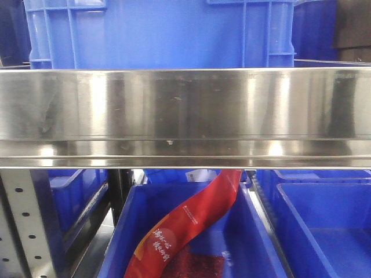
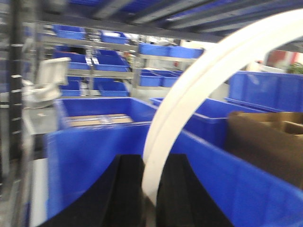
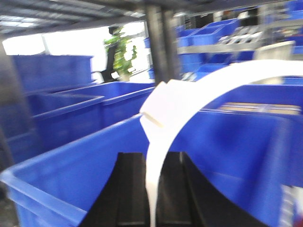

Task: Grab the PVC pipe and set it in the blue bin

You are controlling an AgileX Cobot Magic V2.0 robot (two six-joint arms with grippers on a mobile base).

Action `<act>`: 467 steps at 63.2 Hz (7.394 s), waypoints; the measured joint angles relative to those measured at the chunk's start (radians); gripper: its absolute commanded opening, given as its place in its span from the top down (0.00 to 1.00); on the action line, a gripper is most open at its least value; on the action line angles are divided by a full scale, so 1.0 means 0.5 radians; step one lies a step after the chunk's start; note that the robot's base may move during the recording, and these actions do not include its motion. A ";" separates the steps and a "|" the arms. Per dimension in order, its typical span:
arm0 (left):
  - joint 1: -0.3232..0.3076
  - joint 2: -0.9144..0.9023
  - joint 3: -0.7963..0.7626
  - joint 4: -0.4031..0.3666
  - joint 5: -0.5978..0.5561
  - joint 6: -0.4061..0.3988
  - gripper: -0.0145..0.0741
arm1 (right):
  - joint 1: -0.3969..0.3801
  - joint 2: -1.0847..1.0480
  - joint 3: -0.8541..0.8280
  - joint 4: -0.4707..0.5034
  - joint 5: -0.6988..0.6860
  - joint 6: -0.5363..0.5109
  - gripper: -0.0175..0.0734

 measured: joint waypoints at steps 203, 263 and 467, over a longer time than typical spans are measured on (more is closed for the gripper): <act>-0.065 -0.949 0.932 0.052 0.010 0.000 0.96 | 0.076 -0.692 0.701 -0.021 -0.099 0.004 0.99; -0.065 -0.949 0.934 0.048 -0.007 0.000 0.96 | 0.045 -0.743 0.830 0.002 -0.173 0.004 0.99; 0.877 -2.121 2.154 -0.092 -0.013 0.000 0.96 | -0.916 -2.237 2.080 0.179 0.138 -0.378 0.99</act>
